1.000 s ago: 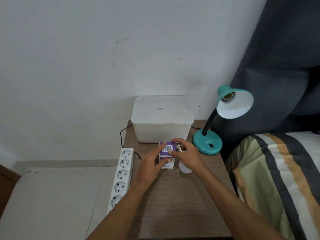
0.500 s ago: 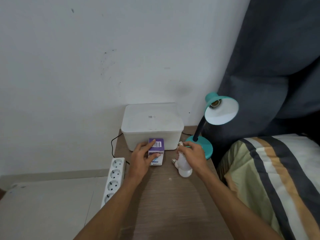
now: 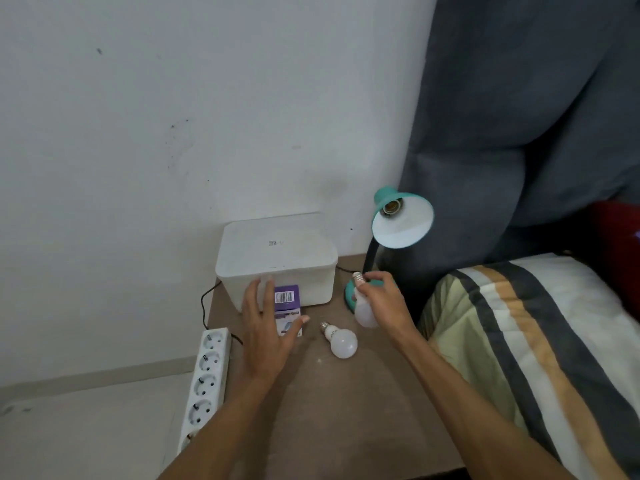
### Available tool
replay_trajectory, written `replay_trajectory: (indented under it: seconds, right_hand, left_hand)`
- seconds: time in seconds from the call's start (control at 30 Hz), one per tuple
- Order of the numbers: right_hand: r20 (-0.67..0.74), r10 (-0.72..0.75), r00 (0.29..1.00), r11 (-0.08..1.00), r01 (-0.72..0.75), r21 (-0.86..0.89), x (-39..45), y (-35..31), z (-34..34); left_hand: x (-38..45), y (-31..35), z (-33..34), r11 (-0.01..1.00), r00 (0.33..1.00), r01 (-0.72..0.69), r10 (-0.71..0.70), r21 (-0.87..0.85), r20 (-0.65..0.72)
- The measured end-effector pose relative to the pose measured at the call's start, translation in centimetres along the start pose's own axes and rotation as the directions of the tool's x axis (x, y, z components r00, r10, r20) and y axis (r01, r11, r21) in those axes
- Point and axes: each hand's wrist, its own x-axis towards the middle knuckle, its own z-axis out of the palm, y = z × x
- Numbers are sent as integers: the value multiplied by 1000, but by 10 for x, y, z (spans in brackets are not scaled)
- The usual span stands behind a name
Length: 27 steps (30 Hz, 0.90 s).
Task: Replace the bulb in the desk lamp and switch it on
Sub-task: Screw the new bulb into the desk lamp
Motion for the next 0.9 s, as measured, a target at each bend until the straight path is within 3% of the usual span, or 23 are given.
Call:
replay_trajectory:
  seconds: [0.13, 0.23, 0.37, 0.53, 0.73, 0.9]
  right_hand:
    - [-31, -78, 996, 997, 78, 10, -3, -21, -29]
    - [-118, -162, 980, 986, 166, 24, -7, -38, -50]
    - [-293, -265, 919, 958, 285, 28, -1, -50, -70]
    - [-299, -327, 896, 943, 328, -50, 15, -59, -76]
    - [-209, -359, 910, 924, 316, -214, 31, -63, -73]
    - [-280, -382, 881, 918, 326, -227, 38, -62, -63]
  left_hand:
    - [27, 47, 7, 953, 956, -293, 290, 82, 43]
    - [58, 83, 24, 906, 901, -420, 409, 51, 145]
    - [93, 120, 46, 885, 848, -465, 452, -23, 276]
    - [121, 138, 67, 870, 791, -489, 475, -69, 386]
    - [147, 137, 86, 861, 762, -500, 489, -96, 424]
    - [151, 134, 92, 830, 766, -545, 549, -116, 334]
